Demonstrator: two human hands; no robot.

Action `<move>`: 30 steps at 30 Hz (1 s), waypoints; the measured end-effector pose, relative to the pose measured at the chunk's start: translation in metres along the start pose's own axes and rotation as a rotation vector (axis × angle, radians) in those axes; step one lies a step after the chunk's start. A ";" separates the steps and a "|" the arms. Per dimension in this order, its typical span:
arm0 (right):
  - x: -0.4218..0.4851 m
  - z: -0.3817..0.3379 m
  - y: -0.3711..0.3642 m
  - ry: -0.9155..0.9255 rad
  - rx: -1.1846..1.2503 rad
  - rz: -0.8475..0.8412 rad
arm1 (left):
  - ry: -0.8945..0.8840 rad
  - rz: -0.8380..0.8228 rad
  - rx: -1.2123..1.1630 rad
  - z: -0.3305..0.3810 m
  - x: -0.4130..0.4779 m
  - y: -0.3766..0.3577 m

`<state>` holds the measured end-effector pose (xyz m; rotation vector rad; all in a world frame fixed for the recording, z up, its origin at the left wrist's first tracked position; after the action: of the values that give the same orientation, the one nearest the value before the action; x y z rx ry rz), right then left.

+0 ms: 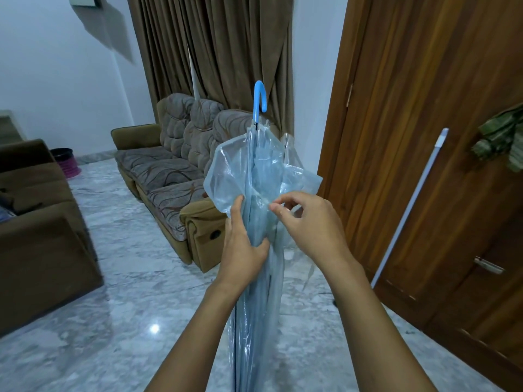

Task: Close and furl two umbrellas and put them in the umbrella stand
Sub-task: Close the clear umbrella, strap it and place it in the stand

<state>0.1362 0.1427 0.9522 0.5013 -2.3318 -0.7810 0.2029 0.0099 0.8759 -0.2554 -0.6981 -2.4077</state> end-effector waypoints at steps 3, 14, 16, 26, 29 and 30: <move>-0.008 -0.023 0.007 0.245 -0.206 0.153 | 0.001 0.000 -0.017 -0.002 0.000 -0.001; -0.002 0.021 -0.029 -0.095 0.112 -0.124 | -0.012 -0.021 -0.032 0.000 -0.002 -0.002; -0.003 0.022 -0.023 -0.100 0.117 -0.096 | -0.009 -0.013 -0.035 -0.001 -0.002 -0.001; -0.007 0.031 -0.024 -0.252 0.251 -0.154 | 0.004 0.008 -0.049 -0.002 0.000 0.001; -0.009 0.028 -0.037 -0.245 0.292 -0.234 | 0.003 0.013 -0.041 -0.003 0.002 0.002; -0.010 0.027 -0.040 -0.232 0.292 -0.246 | 0.002 0.015 -0.037 -0.003 0.002 0.002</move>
<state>0.1317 0.1283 0.9050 0.8791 -2.6515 -0.6369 0.2025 0.0066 0.8750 -0.2728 -0.6490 -2.4086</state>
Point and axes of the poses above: each hand's wrist, its own x-axis towards the middle knuckle, its own y-axis out of the back of the hand, z = x × y, the point moved 10 cm from there along x, towards the middle knuckle, and after that the axes turned 5 degrees about -z, right-handed, at the moved point
